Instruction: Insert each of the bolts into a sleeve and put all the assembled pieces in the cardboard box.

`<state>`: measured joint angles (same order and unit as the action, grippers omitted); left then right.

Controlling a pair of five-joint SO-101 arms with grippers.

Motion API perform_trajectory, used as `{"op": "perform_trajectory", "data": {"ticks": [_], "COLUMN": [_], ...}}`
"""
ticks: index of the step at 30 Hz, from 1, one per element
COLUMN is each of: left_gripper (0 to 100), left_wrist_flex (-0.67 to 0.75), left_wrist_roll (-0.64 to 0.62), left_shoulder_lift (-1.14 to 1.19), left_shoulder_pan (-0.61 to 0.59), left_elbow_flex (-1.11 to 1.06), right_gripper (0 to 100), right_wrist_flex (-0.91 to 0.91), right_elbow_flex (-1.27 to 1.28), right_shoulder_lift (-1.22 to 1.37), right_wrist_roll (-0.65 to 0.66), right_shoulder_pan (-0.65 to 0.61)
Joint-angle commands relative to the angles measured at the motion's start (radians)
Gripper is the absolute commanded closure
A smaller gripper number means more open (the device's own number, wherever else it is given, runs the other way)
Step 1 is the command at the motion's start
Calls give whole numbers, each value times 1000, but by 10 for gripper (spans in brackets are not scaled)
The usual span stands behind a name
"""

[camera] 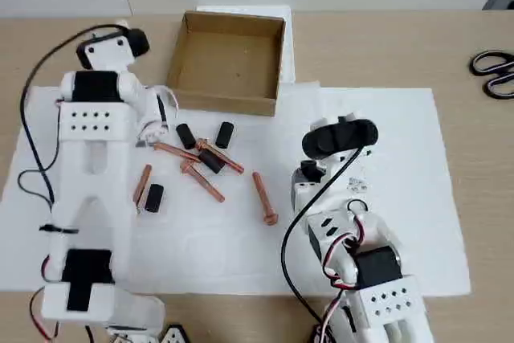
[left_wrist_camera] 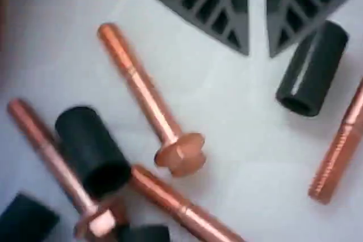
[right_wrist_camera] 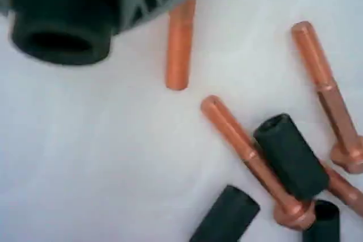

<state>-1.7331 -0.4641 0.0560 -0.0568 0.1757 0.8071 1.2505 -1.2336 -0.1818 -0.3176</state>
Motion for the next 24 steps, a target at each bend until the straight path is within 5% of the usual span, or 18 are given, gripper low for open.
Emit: {"op": "perform_trajectory", "data": {"ticks": [1,10,17,24], "left_gripper": [986,986,983,981], "left_wrist_flex": [11,11,11,0], "left_wrist_roll": [-160,-358,-641,-733], "left_shoulder_lift": [71,308,351,354], "left_shoulder_pan": [9,54,69,66], "left_elbow_flex": [99,283,392,348], "right_gripper": [995,995,995,995], "right_wrist_flex": [-120,-228,-239,-343], "right_elbow_flex": [43,149,161,222], "right_shoulder_lift": [-21,-21,-21,-21], "right_wrist_roll": [8,9,3,3], "right_shoulder_pan": [33,67,67,65]}}
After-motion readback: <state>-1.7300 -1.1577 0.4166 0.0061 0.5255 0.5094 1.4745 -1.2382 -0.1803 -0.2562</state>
